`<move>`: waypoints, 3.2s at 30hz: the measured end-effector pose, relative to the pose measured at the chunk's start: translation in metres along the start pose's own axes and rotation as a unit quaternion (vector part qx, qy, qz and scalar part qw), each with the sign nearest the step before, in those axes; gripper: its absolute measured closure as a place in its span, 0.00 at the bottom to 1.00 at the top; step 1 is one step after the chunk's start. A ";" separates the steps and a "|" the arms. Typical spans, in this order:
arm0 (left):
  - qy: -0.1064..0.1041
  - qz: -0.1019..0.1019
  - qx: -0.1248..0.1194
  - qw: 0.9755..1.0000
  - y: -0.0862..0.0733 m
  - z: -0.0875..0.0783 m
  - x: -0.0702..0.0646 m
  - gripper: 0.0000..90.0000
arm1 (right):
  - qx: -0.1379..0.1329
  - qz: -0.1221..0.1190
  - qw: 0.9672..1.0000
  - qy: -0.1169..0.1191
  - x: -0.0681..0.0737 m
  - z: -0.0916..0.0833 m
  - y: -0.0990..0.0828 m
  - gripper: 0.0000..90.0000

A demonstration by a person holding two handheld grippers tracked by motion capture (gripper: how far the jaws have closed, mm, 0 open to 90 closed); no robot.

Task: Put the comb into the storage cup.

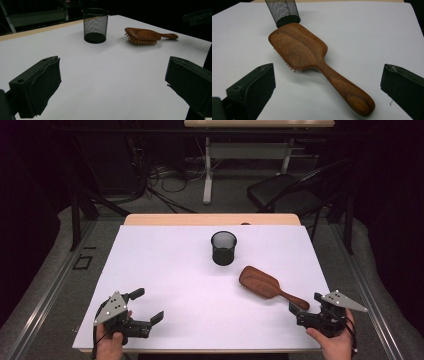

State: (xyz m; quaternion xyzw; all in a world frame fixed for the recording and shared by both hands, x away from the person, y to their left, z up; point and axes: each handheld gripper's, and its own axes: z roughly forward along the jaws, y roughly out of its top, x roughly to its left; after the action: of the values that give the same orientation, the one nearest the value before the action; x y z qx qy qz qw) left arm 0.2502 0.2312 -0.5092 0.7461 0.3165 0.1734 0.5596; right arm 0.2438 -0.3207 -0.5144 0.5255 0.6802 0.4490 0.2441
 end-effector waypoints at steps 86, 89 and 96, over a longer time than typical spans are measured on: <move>0.022 -0.041 0.022 0.999 -0.002 0.005 0.005 0.03 | 0.153 -0.024 0.988 -0.022 -0.033 0.072 0.012 1.00; 0.023 -0.040 0.022 0.999 -0.002 0.005 0.005 0.03 | 0.153 -0.021 0.988 -0.018 -0.033 0.071 0.011 1.00; 0.022 -0.040 0.022 0.999 -0.002 0.005 0.005 0.03 | 0.155 -0.020 0.988 -0.006 -0.027 0.069 0.009 1.00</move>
State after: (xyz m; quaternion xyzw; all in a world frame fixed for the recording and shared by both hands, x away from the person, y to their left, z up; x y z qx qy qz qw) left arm 0.2564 0.2315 -0.5127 0.7408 0.3621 0.1608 0.5424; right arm 0.3126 -0.3213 -0.5432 0.5460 0.7504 0.3302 0.1727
